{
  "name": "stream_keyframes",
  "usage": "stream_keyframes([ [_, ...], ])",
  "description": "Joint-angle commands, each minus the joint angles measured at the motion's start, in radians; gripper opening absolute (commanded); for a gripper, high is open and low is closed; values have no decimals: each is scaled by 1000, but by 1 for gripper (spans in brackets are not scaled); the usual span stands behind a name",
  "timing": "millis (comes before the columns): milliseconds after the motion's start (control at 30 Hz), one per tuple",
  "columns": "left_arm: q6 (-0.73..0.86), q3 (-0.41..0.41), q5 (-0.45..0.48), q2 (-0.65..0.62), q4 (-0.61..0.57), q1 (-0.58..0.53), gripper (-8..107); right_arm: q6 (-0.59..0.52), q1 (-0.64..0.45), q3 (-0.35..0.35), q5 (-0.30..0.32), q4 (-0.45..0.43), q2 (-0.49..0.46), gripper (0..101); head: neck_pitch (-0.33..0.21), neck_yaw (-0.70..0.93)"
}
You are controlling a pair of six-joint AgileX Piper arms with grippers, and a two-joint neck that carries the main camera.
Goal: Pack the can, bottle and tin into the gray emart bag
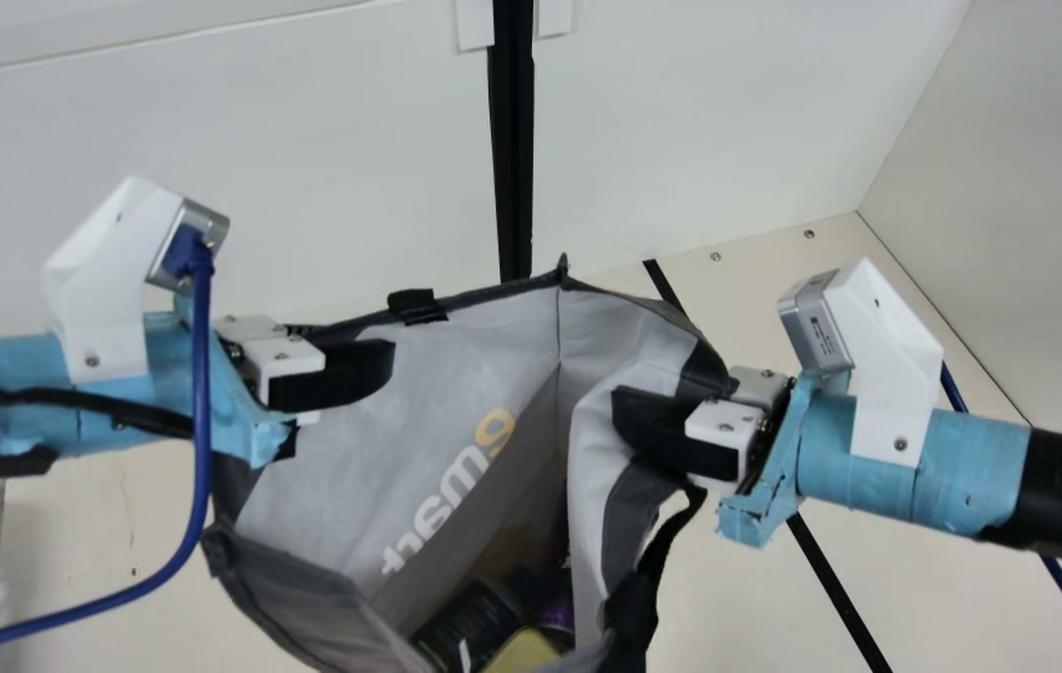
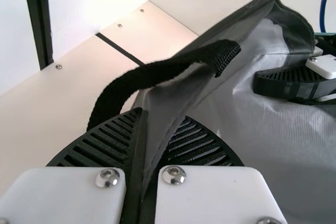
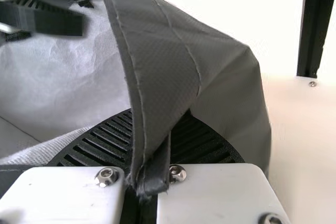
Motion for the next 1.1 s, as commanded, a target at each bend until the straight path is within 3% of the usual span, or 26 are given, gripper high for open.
stream_keyframes([
  [0, 7, -34, -2, 28, -4, 3, 10, -33, -5, -7, 0, 2, 20, 0, -23, -2],
  [533, 10, -256, -2, 206, -23, 12, 10, -124, 128, -72, -140, -2, 170, 0, -23, -2],
  [800, -6, -306, -2, 240, -20, 12, 10, -135, 137, -88, -155, 3, 195, 0, -23, -2],
  [1067, -5, -306, -2, 238, -20, 11, 10, -135, 137, -88, -158, 3, 195, 0, -23, -2],
])
